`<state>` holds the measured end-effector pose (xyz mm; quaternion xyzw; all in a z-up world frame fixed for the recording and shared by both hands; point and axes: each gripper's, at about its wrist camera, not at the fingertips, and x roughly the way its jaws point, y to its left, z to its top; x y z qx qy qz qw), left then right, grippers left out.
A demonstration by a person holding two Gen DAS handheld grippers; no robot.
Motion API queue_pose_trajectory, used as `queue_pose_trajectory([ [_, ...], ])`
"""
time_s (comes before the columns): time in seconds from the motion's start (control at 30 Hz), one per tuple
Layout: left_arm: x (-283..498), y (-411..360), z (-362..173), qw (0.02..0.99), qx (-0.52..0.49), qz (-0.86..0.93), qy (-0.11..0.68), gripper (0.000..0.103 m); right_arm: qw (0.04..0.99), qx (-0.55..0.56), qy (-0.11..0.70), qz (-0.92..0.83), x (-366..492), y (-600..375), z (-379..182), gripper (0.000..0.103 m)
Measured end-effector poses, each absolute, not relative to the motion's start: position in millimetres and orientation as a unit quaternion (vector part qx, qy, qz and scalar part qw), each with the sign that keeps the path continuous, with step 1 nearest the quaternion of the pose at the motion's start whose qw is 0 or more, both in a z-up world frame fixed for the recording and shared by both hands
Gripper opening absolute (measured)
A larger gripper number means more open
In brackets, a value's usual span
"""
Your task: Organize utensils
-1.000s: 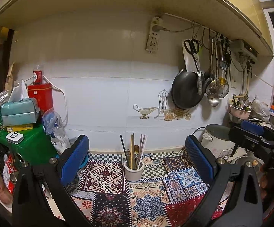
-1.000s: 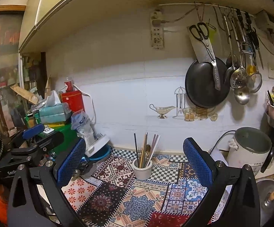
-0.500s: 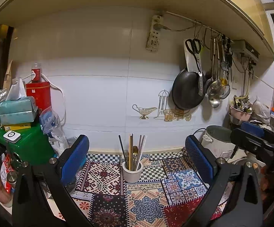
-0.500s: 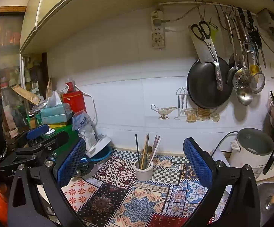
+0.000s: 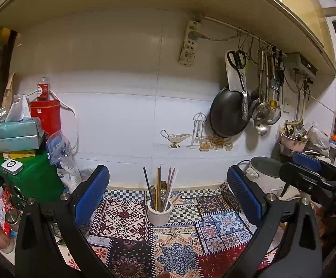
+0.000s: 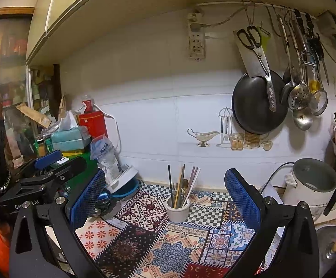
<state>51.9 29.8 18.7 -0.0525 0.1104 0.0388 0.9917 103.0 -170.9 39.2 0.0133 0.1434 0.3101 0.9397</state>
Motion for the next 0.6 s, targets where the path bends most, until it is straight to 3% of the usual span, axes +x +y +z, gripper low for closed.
queue_pose_trajectory([
  [0.6, 66.4, 30.4, 13.4, 0.991, -0.055, 0.021, 0.123, 0.102, 0.942, 0.014, 0.148, 0.300, 110.0, -173.0, 34.6, 0.103],
])
